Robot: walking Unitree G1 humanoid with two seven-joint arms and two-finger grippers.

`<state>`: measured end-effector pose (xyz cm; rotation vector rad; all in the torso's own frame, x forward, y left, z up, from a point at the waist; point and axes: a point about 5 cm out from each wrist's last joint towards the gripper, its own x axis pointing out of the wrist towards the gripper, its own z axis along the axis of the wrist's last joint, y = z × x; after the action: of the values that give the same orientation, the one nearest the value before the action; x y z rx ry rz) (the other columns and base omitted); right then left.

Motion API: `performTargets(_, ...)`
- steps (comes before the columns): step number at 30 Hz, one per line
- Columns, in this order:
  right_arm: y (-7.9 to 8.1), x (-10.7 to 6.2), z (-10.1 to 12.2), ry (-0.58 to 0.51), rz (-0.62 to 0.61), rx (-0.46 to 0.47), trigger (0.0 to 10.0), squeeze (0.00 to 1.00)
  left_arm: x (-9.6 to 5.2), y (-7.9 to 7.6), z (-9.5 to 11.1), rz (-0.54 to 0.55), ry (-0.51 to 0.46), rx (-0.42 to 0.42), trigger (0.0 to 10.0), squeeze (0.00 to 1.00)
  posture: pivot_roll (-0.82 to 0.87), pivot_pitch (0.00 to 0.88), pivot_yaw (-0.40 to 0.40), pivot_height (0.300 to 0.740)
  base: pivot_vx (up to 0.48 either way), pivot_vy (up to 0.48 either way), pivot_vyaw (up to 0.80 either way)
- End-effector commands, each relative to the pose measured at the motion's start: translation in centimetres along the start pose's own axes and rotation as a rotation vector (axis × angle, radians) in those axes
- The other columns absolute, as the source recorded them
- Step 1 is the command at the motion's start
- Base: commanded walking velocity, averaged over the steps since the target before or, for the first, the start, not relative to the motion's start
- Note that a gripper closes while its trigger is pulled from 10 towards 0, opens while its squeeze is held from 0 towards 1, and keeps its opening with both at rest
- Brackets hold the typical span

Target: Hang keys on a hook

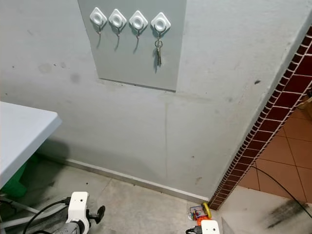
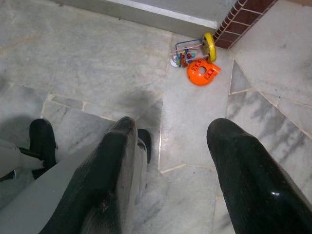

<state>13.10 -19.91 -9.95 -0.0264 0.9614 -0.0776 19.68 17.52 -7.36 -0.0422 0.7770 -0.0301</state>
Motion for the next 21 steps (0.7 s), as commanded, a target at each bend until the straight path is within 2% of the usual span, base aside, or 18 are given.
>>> performTargets(1, 0.11, 0.05, -0.03, 0.011, -0.008, 0.023, 10.0, 0.00, -0.04, 0.52, 0.03, 0.013, 0.005, 0.007, 10.0, 0.00, -0.05, 0.000, 0.044, 0.732, 0.000, 0.000, 0.00)
performTargets(10, -0.05, 0.04, -0.10, 0.019, -0.017, 0.008, 10.0, 0.00, -0.12, 0.61, -0.22, 0.011, 0.016, 0.008, 10.0, 0.00, -0.05, 0.000, 0.040, 0.732, 0.000, 0.000, 0.00)
performTargets(11, -0.11, 0.02, -0.16, 0.019, -0.022, 0.044, 10.0, 0.00, -0.15, 0.55, -0.37, 0.008, 0.023, 0.012, 10.0, 0.00, -0.05, 0.000, 0.040, 0.732, 0.000, 0.000, 0.00)
performTargets(13, -0.20, 0.01, -0.15, 0.018, -0.026, 0.058, 10.0, 0.00, -0.16, 0.44, -0.43, 0.002, 0.023, 0.009, 10.0, 0.00, -0.05, 0.000, 0.032, 0.732, 0.000, 0.000, 0.00)
performTargets(21, -0.29, 0.03, -0.19, 0.035, -0.015, -0.031, 10.0, 0.00, -0.29, 0.32, -0.91, 0.012, 0.035, -0.001, 10.0, 0.00, -0.04, 0.000, 0.010, 0.732, 0.000, 0.000, 0.00)
